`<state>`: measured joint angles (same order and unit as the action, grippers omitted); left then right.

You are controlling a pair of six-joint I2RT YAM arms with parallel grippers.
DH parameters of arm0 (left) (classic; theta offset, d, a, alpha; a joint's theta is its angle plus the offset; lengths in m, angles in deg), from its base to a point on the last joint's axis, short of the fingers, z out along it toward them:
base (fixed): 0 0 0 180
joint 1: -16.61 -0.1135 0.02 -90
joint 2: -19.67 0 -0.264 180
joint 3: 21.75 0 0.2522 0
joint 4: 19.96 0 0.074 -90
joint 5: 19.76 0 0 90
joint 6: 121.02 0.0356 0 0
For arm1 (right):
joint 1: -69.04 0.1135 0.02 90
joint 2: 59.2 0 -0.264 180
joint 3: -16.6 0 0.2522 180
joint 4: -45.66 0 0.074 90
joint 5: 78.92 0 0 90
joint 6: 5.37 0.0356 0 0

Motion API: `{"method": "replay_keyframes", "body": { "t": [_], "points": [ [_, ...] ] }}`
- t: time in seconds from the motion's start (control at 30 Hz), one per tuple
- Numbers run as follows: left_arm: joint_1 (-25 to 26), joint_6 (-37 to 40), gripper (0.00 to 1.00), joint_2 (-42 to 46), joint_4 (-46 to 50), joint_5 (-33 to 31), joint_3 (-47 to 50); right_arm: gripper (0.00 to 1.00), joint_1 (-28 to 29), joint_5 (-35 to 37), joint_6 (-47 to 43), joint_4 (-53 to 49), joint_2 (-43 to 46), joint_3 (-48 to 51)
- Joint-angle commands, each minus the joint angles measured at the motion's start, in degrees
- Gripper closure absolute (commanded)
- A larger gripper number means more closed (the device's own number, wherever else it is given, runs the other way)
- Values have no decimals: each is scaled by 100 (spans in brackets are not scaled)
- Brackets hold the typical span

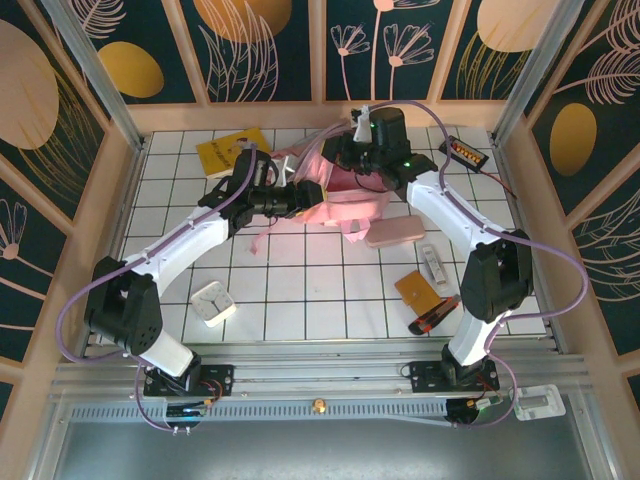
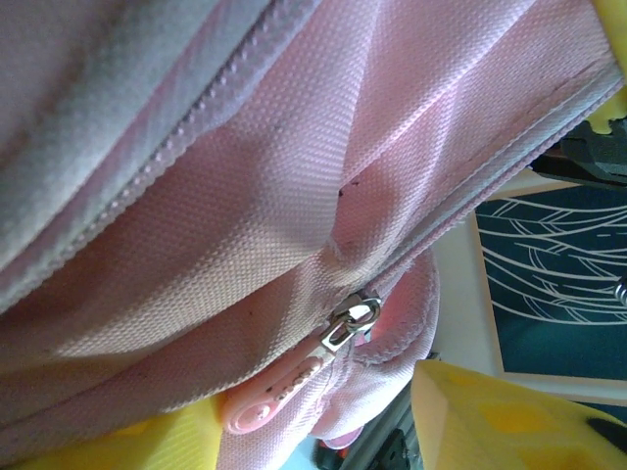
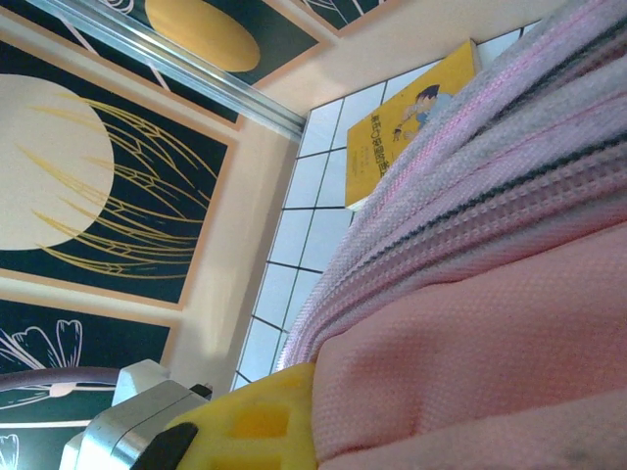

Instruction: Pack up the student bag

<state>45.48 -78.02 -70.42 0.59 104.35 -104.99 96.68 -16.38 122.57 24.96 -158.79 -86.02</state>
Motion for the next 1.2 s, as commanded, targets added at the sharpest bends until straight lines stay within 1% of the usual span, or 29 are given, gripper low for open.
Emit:
{"method": "replay_keyframes", "body": {
  "t": [0.0, 0.07, 0.2, 0.33, 0.4, 0.63, 0.7, 0.73, 0.83, 0.9, 0.97, 1.03, 1.1, 1.17],
  "points": [
    [-43, 19, 50, -81, -456, 196, -18, 100, 24, -224, -14, 476, 22, -443],
    [-38, -2, 53, -79, -533, 242, 51, 100, 8, -255, -21, 468, -11, -476],
    [-39, -45, 64, -140, -651, 336, 92, 100, -21, -303, -26, 481, -60, -514],
    [-39, -78, 72, -211, -697, 393, 40, 100, -47, -346, -24, 481, -86, -526],
    [-42, -77, 74, -233, -687, 394, 39, 100, -51, -355, -23, 479, -87, -527],
    [-39, -36, 90, -247, -605, 435, 83, 100, -57, -354, -5, 503, -77, -485],
    [-41, 2, 97, -238, -570, 457, 85, 100, -57, -339, -1, 511, -74, -474],
    [-39, 20, 99, -222, -529, 450, 83, 100, -65, -309, -6, 502, -74, -467],
    [-39, 165, 100, -115, -218, 365, 81, 100, -106, -219, -86, 367, -66, -481],
    [-39, 360, 100, 20, 217, 183, 109, 100, -195, -155, -149, 256, -21, -439],
    [-36, 584, 100, 154, 852, -137, 109, 100, -324, -123, -207, 143, 42, -365],
    [-39, 797, 100, 302, 1586, -641, 94, 100, -449, -86, -350, 26, 121, -318],
    [-47, 991, 100, 423, 2458, -1334, -9, 100, -537, -38, -573, -132, 207, -289],
    [-47, 1096, 100, 503, 3110, -1950, -88, 100, -622, -93, -683, -206, 268, -220]
  ]
}}
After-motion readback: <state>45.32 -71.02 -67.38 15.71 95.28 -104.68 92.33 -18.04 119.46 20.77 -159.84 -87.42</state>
